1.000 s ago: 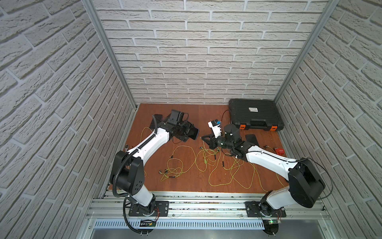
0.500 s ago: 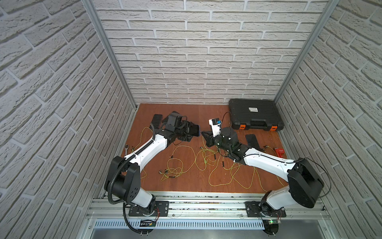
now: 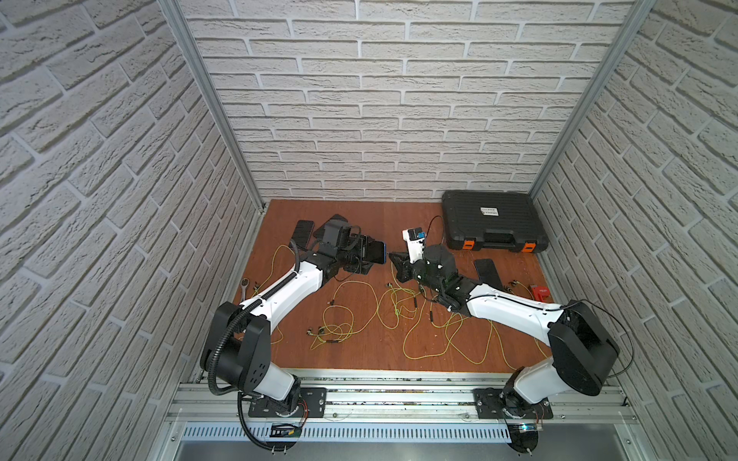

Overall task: Plug wired earphones into phones
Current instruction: Insert the wired earphone into the phone.

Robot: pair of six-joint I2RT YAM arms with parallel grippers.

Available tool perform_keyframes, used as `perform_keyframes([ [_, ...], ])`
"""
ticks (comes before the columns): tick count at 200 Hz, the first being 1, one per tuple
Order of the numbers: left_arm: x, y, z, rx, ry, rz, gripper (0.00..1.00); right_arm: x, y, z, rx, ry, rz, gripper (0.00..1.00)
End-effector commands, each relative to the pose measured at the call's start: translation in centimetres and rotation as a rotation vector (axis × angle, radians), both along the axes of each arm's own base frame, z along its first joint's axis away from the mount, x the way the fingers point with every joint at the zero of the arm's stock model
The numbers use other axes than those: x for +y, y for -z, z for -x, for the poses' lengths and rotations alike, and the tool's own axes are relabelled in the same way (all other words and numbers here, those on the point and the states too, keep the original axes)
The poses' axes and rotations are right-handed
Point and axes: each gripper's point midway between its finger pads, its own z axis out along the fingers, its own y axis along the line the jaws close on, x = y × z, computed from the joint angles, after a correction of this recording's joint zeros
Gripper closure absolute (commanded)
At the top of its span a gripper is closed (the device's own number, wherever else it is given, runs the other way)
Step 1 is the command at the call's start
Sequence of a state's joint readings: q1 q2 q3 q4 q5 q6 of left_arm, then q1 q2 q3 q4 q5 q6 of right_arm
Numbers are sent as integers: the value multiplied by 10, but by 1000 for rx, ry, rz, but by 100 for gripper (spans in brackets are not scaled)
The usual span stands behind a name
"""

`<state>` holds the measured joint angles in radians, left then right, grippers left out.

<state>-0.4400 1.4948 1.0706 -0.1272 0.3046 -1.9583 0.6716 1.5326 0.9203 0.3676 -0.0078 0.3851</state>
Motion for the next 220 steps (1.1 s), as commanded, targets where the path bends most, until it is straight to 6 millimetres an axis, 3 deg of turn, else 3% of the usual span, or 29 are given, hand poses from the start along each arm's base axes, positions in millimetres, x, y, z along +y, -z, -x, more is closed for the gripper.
perform_keyframes([
  [1, -6, -35, -2, -112, 14, 65, 100, 7, -28, -6, -68, 0, -59, 94],
  [51, -3, -29, -2, -106, 8, 57, 100, 3, -42, -2, -106, -1, -73, 94],
  [163, 2, -29, -5, -115, -11, 55, 100, 3, -53, 6, -141, -14, -70, 94],
  [220, 2, -36, -7, -131, -15, 63, 100, 11, -39, 1, -101, -23, -46, 94],
])
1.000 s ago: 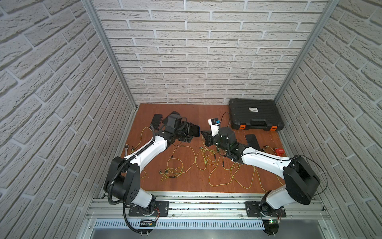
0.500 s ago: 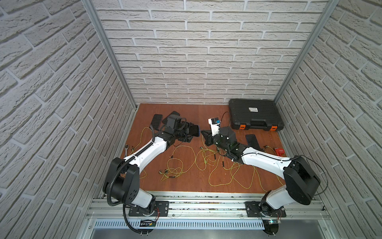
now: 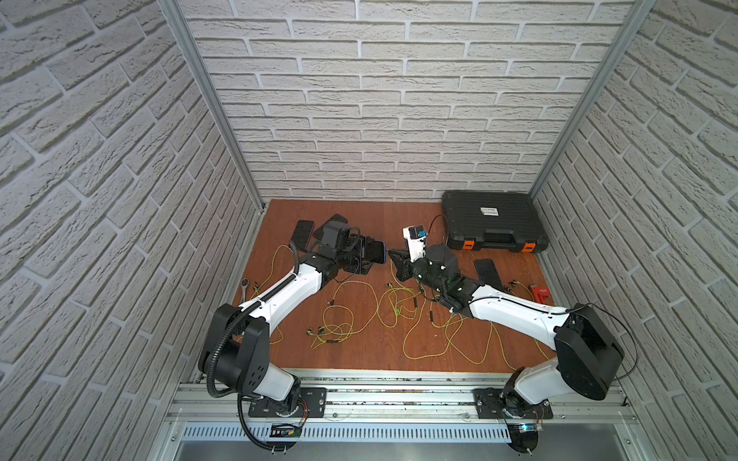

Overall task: Plug wired earphones into phones
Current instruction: Insert the wired earphone into the phone.

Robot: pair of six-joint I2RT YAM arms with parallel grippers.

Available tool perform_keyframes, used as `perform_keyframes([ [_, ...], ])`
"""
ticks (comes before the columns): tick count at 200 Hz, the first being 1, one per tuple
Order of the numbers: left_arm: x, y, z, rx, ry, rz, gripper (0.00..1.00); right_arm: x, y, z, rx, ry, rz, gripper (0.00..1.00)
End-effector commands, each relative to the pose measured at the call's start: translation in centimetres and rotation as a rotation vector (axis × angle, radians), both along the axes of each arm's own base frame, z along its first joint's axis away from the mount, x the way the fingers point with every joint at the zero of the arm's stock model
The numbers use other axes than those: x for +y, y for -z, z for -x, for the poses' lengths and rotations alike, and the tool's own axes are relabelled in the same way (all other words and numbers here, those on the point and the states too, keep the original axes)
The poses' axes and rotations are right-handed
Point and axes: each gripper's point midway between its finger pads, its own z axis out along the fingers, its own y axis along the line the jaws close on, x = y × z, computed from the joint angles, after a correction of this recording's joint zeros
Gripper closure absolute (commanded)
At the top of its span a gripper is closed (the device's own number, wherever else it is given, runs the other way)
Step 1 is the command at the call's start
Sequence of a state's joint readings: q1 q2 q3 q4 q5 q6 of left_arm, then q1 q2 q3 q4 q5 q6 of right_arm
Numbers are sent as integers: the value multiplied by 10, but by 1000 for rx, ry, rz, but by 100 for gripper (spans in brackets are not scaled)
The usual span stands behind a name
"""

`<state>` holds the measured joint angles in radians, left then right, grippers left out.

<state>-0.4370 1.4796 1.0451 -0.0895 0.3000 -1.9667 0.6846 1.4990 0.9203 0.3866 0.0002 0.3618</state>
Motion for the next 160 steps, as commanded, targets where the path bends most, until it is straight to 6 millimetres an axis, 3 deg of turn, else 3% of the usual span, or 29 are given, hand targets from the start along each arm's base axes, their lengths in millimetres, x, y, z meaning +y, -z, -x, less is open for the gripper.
perform_keyframes([
  [1, 0, -34, -6, -111, -4, 49, 100, 8, -19, -4, -45, -12, -32, 94],
  [160, 5, -40, -8, -131, -13, 56, 100, 10, -1, -6, -5, -7, -4, 94],
])
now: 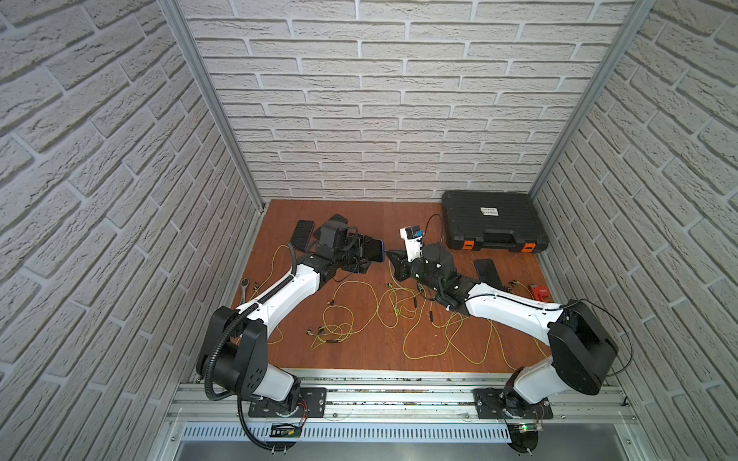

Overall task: Plug wired earphones into phones
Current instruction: Insert the wired earphone into the phone.

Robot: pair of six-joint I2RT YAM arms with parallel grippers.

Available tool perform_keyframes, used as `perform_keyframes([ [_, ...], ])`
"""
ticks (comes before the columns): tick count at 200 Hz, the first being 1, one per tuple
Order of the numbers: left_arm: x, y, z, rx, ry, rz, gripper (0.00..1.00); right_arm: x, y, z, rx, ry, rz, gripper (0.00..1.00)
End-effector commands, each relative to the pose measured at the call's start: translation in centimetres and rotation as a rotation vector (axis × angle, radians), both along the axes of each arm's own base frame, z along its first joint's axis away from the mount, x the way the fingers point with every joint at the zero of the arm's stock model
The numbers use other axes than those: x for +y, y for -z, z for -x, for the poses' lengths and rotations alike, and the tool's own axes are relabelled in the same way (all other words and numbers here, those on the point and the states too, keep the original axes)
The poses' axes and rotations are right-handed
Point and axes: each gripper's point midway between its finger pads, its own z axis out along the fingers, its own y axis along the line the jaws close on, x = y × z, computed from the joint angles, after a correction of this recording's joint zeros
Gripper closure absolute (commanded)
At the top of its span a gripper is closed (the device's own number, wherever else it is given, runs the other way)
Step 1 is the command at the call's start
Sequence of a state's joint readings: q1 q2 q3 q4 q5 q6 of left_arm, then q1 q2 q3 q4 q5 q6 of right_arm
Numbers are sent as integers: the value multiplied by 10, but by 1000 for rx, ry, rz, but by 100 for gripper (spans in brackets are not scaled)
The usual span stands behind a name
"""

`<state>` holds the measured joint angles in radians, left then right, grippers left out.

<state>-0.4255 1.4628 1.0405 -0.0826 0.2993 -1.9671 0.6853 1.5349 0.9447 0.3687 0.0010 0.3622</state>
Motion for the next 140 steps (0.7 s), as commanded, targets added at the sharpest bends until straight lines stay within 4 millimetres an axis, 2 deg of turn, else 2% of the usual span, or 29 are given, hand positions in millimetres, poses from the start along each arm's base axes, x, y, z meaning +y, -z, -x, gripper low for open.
perform_keyframes([
  [1, 0, -34, -7, -115, -1, 48, 100, 6, -10, -1, -28, -8, -23, 94],
  [35, 1, -31, -5, -111, -1, 37, 100, 6, -14, -1, -41, -10, -36, 94],
  [61, 2, -24, -5, -98, -3, 28, 100, 0, -25, 3, -75, 0, -34, 94],
  [87, 2, -26, -6, -103, -2, 28, 100, -3, -32, 5, -95, -6, -11, 94],
  [140, 1, -29, -6, -110, 1, 31, 100, 5, -26, 2, -73, -26, -21, 94],
])
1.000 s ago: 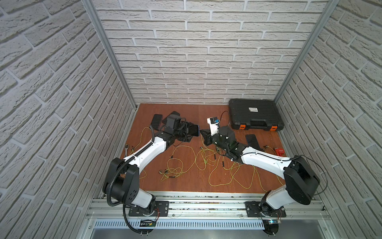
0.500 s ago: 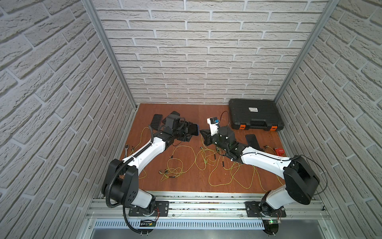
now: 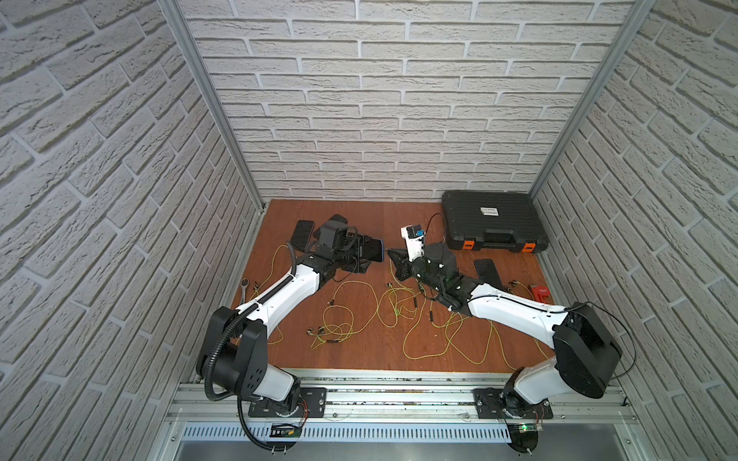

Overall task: Plug wired earphones into phones
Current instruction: Insert the wired earphone into the phone.

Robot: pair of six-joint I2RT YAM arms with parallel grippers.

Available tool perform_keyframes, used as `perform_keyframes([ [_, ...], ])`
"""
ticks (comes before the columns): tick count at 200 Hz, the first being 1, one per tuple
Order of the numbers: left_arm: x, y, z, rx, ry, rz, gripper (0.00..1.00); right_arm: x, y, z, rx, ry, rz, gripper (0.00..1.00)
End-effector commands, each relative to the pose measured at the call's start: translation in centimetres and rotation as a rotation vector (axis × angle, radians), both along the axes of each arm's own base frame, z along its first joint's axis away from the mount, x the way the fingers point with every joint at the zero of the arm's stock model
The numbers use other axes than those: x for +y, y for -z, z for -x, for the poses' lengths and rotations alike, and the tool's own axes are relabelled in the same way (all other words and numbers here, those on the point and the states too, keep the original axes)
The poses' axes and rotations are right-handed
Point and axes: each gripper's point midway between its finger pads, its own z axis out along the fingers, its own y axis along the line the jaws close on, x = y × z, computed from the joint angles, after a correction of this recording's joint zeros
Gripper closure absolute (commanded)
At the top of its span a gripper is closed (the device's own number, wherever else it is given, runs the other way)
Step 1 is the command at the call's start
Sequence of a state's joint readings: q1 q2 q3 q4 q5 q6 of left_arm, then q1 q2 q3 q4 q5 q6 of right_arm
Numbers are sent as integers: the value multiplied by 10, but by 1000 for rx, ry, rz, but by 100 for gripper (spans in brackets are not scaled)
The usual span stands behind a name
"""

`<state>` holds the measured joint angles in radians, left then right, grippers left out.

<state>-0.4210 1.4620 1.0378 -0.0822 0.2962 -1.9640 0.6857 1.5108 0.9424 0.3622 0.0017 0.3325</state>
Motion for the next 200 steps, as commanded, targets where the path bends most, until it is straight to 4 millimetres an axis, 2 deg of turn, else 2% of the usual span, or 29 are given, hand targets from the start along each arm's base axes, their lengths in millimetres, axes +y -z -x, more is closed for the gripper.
perform_keyframes([
  [1, -1, -30, -5, -110, 7, 35, 100, 7, -17, 0, -43, -18, -33, 94],
  [110, -2, -30, -6, -114, 11, 37, 100, 15, -7, -6, -15, -25, -29, 94],
  [139, -1, -29, -6, -113, 9, 34, 100, 16, -8, -6, -20, -28, -38, 94],
  [175, 0, -24, -6, -106, 8, 29, 100, 11, -20, -2, -52, -23, -48, 94],
  [200, -1, -27, -7, -111, 9, 34, 100, 13, -17, -3, -43, -29, -42, 94],
])
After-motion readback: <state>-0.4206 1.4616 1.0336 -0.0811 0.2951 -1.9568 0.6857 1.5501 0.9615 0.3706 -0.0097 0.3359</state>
